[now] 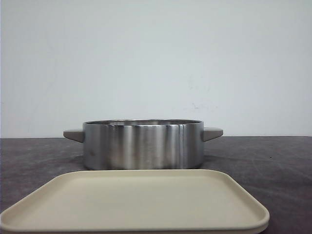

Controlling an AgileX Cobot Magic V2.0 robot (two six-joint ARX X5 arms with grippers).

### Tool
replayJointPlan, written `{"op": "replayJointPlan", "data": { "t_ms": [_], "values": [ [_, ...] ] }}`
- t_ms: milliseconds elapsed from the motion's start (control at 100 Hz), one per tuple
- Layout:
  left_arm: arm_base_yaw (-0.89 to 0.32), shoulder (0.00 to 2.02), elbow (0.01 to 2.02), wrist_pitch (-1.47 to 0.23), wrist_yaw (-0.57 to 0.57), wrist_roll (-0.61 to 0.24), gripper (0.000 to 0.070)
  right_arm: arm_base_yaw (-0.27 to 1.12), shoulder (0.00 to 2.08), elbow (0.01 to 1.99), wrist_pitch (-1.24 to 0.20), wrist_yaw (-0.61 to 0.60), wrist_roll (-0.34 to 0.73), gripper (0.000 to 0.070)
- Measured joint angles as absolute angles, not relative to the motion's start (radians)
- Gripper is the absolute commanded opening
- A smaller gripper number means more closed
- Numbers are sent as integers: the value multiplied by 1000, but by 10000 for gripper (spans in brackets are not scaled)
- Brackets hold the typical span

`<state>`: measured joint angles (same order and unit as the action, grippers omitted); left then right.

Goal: Steam buns

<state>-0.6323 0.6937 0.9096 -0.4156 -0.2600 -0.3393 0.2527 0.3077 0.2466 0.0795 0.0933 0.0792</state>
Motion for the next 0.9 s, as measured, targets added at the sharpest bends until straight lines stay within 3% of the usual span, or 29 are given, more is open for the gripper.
{"op": "replayJointPlan", "data": {
  "t_ms": [420,740,900],
  "values": [
    [-632,693,910,-416,-260,-339,17,142,89,30,-11,77,74,12],
    [-632,693,910,-416,-260,-339,16,101,2,14,-171,15,74,12],
    [-632,693,910,-416,-260,-339,17,89,4,15,-173,-1,35,12]
  ]
}}
